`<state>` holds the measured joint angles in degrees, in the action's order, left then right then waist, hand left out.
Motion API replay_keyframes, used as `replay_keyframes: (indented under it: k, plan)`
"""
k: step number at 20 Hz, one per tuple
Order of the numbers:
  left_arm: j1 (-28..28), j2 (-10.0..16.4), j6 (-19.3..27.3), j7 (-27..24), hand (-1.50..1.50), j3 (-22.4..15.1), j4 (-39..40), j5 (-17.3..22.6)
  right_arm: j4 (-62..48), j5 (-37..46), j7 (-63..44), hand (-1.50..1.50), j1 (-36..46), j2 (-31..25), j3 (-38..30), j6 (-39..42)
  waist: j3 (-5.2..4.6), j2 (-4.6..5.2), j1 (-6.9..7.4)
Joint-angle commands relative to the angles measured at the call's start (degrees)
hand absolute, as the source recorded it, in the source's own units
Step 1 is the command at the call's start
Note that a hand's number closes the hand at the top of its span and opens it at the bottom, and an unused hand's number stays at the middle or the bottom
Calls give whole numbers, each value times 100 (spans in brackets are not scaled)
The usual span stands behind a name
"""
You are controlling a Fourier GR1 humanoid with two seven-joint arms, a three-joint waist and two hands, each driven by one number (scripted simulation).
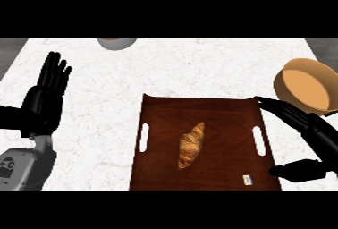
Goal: Pick the croissant from the tray and place it in the pot
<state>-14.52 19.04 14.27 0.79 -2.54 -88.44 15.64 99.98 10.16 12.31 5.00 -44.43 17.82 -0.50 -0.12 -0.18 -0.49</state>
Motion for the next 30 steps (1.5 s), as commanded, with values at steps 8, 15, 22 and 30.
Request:
replay_keyframes:
  k: [8,15,22,30]
  plan:
    - [-168,-39,-286,136,0,101,-15,-10,733,1161,-3046,-150,1077,884,1199,1094,9,19,100]
    - [-108,-232,-441,-324,0,321,501,-181,548,1476,-3705,-150,983,1687,1330,1593,10,20,48]
    - [-181,-185,-414,193,0,523,44,-367,-336,2312,-3030,-150,920,2450,1303,1478,13,17,60]
    - [-121,-593,-432,40,0,454,109,-594,-651,3096,-2777,-150,976,3144,1298,1357,12,17,52]
